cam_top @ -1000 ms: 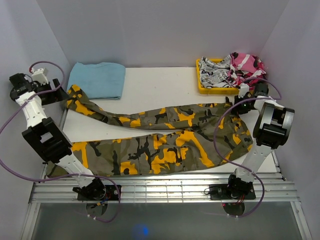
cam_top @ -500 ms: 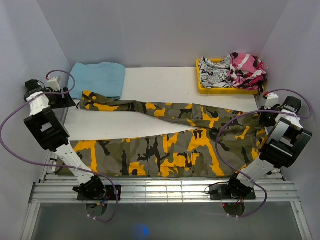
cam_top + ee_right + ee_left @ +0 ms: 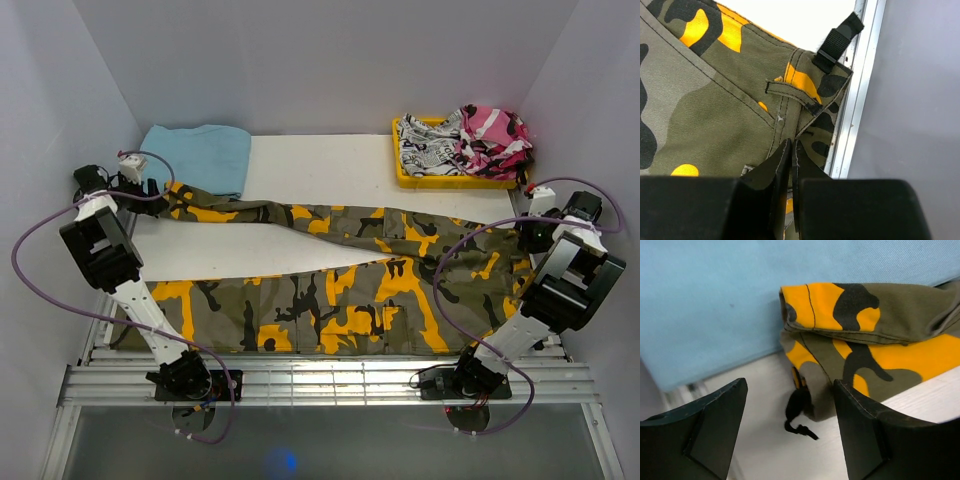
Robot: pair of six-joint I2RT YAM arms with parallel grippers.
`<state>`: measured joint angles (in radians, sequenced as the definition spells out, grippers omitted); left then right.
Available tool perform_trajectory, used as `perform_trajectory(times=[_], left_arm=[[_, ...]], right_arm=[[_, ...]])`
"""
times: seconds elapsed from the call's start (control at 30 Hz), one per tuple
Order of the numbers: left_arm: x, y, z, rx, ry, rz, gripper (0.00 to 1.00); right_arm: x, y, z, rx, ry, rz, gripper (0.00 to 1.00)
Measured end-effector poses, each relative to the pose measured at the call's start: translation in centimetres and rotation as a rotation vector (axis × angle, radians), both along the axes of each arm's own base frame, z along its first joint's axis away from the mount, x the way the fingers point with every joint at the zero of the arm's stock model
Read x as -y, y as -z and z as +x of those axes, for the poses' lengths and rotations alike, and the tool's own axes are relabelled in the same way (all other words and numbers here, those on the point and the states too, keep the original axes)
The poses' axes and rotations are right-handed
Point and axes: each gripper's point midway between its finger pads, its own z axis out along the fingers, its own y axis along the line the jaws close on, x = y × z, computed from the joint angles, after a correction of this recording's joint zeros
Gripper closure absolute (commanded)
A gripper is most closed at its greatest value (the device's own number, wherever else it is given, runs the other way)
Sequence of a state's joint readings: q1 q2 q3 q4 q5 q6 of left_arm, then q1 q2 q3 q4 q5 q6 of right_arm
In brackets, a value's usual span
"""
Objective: Fold and stack the trousers
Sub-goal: Flatten the trousers out
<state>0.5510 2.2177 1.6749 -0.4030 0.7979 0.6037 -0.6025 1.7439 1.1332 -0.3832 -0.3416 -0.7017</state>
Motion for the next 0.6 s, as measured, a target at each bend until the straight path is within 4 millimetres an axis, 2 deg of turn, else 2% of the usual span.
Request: perform_trajectory(times=[0.3,0.6], left_arm=[[-1.1,-3.8,2.1,0.274,0.278,0.433,0.22],[1.6,-4.2,4.1,0.396,0.547,0.714,0.23]], right_arm=[[0.3,-1.0,0.3,0.000,-0.008,-0.010,0.92],[0.6,-0.7,0.5,-0.012,-0.005,-0.008,0.92]])
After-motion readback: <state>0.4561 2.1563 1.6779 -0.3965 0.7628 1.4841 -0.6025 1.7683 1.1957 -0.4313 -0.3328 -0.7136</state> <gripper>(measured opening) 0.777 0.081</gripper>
